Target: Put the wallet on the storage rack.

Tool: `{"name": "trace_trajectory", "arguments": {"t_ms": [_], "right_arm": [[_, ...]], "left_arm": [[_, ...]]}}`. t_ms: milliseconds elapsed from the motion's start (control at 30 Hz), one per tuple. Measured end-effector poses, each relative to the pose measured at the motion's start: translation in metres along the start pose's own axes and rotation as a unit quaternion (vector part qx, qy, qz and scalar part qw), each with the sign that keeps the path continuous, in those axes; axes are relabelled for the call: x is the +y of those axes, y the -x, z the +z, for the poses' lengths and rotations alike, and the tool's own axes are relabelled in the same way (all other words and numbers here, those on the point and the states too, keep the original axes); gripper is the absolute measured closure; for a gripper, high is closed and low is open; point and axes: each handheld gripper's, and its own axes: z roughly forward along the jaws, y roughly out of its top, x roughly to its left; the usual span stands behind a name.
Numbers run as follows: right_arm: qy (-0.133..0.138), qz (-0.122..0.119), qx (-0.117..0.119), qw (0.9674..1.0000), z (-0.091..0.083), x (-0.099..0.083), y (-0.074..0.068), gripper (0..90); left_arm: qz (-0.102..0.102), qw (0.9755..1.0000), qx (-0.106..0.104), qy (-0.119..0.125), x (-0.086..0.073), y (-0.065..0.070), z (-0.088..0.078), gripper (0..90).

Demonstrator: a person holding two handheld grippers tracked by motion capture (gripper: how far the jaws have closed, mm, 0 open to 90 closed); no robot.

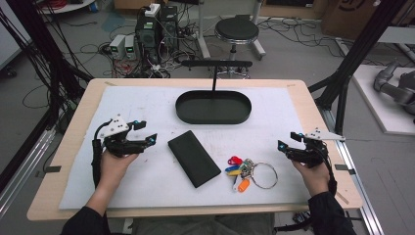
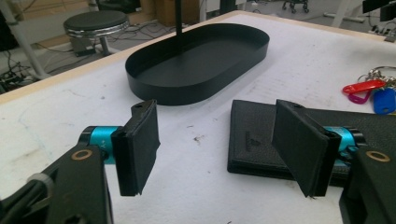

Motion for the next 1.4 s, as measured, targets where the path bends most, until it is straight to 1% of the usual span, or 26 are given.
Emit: {"name": "trace_trajectory", "arguments": {"t_ms": [133, 200, 300, 333, 367, 433, 467, 567, 600, 633, 700, 733, 767, 800, 833, 867, 933, 1000, 1033, 1100, 1133, 1200, 1233, 1267, 1333, 1400], "right_arm": [[0.0, -0.004, -0.002, 1.0, -0.001, -0.001, 0.001, 32.6], [-0.001, -0.009, -0.006, 0.9999, -0.001, -0.001, 0.001, 32.7], [-0.002, -0.008, -0.006, 0.9999, -0.001, -0.001, 0.001, 32.7], [-0.002, -0.008, -0.005, 0.9999, -0.001, -0.001, 0.001, 32.8], [-0.002, -0.01, -0.008, 0.9999, -0.003, -0.002, 0.001, 33.0], [-0.002, -0.01, -0.009, 0.9999, -0.003, -0.002, 0.001, 33.1], [-0.003, -0.009, -0.01, 0.9999, -0.005, -0.002, 0.002, 33.1], [-0.002, -0.01, -0.011, 0.9999, -0.006, -0.003, 0.002, 33.2], [-0.003, -0.01, -0.013, 0.9999, -0.006, -0.003, 0.002, 33.4], [-0.003, -0.01, -0.013, 0.9999, -0.006, -0.003, 0.002, 33.4], [-0.003, -0.011, -0.014, 0.9998, -0.007, -0.004, 0.002, 33.5], [-0.003, -0.014, -0.015, 0.9998, -0.008, -0.004, 0.002, 33.6], [-0.002, -0.013, -0.016, 0.9998, -0.008, -0.004, 0.002, 33.6], [-0.003, -0.012, -0.016, 0.9998, -0.009, -0.005, 0.002, 33.6], [-0.003, -0.012, -0.016, 0.9998, -0.009, -0.005, 0.002, 33.6], [-0.003, -0.012, -0.018, 0.9998, -0.01, -0.005, 0.002, 33.6], [-0.002, -0.012, -0.018, 0.9998, -0.011, -0.005, 0.002, 33.7], [-0.002, -0.013, -0.019, 0.9997, -0.012, -0.006, 0.002, 33.7], [-0.002, -0.013, -0.019, 0.9997, -0.012, -0.006, 0.002, 33.7], [-0.002, -0.014, -0.019, 0.9997, -0.011, -0.006, 0.002, 33.8], [-0.002, -0.015, -0.019, 0.9997, -0.011, -0.005, 0.002, 33.9], [-0.002, -0.016, -0.018, 0.9997, -0.011, -0.005, 0.001, 34.0], [-0.003, -0.016, -0.018, 0.9997, -0.011, -0.005, 0.001, 34.0], [-0.002, -0.017, -0.018, 0.9997, -0.011, -0.005, 0.001, 34.1], [-0.003, -0.017, -0.018, 0.9997, -0.011, -0.005, 0.001, 34.1], [-0.003, -0.017, -0.019, 0.9997, -0.011, -0.006, 0.002, 34.2]], "left_arm": [[0.001, 1.0, -0.006, -0.002, 0.003, 0.002, 0.004, 32.7], [0.006, 0.9999, -0.013, -0.002, 0.006, 0.004, 0.008, 32.9], [0.008, 0.9998, -0.018, 0.0, 0.008, 0.005, 0.012, 34.4], [0.008, 0.9997, -0.021, -0.005, 0.009, 0.006, 0.014, 34.4], [0.005, 0.9996, -0.027, -0.008, 0.011, 0.006, 0.018, 35.2], [0.004, 0.9995, -0.031, -0.009, 0.012, 0.006, 0.021, 35.3], [0.002, 0.9993, -0.036, -0.014, 0.013, 0.006, 0.024, 35.3], [-0.006, 0.9986, -0.049, -0.017, 0.015, 0.007, 0.03, 35.3], [-0.011, 0.9981, -0.056, -0.022, 0.017, 0.007, 0.035, 35.3], [-0.011, 0.9981, -0.056, -0.022, 0.017, 0.007, 0.035, 35.3], [-0.014, 0.998, -0.058, -0.022, 0.019, 0.008, 0.04, 35.6], [-0.017, 0.9973, -0.064, -0.032, 0.021, 0.007, 0.046, 35.8], [-0.017, 0.9973, -0.064, -0.032, 0.021, 0.007, 0.046, 35.8], [-0.022, 0.9969, -0.068, -0.032, 0.023, 0.008, 0.051, 35.8], [-0.022, 0.9969, -0.068, -0.032, 0.023, 0.008, 0.051, 36.2], [-0.022, 0.9966, -0.072, -0.035, 0.024, 0.008, 0.054, 36.9], [-0.025, 0.9964, -0.072, -0.037, 0.024, 0.008, 0.059, 37.0], [-0.032, 0.9953, -0.08, -0.044, 0.026, 0.008, 0.067, 37.4], [-0.032, 0.9953, -0.08, -0.044, 0.026, 0.008, 0.067, 37.9], [-0.041, 0.9948, -0.084, -0.041, 0.027, 0.008, 0.074, 38.5], [-0.041, 0.9939, -0.089, -0.051, 0.027, 0.007, 0.081, 39.8], [-0.045, 0.9932, -0.09, -0.058, 0.026, 0.008, 0.088, 40.9], [-0.045, 0.9932, -0.09, -0.058, 0.026, 0.008, 0.088, 41.8], [-0.05, 0.9918, -0.094, -0.071, 0.025, 0.008, 0.097, 42.3], [-0.057, 0.99, -0.1, -0.082, 0.024, 0.008, 0.105, 42.8], [-0.059, 0.9889, -0.101, -0.092, 0.023, 0.009, 0.111, 44.3]]}}
